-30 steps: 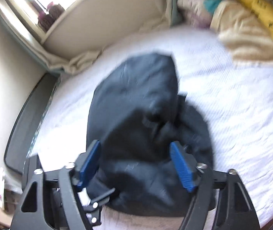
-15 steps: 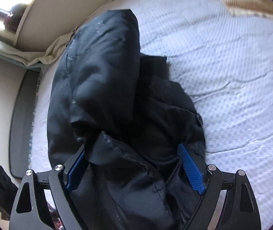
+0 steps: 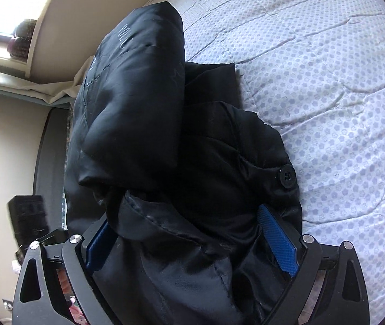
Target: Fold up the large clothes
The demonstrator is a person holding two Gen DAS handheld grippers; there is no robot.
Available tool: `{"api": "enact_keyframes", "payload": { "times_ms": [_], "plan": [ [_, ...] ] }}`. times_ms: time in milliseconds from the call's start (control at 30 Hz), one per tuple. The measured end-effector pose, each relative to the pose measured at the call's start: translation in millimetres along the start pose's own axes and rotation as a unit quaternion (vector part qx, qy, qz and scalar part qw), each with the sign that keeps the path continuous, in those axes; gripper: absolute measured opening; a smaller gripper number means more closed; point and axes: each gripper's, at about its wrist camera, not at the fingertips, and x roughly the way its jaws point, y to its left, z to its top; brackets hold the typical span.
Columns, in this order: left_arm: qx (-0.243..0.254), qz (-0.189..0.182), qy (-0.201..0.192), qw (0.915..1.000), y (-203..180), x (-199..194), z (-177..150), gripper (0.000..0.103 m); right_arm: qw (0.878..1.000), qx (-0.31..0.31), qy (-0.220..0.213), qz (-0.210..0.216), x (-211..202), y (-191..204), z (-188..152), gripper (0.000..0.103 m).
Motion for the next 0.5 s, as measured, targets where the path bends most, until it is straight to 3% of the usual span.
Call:
{"api": "enact_keyframes", "payload": {
  "times_ms": [333,500],
  "plan": [
    [-0.012,-0.019,-0.036,0.9991,-3,23,-4,0.101,1.0,-0.005,0.002,0.029,6,-14,-5,0.097],
    [0.014,-0.014,-0.065,0.9977,-15,18,-6,0.079,0.999,-0.006,0.0,0.039,6,-11,-7,0.094]
  ]
}}
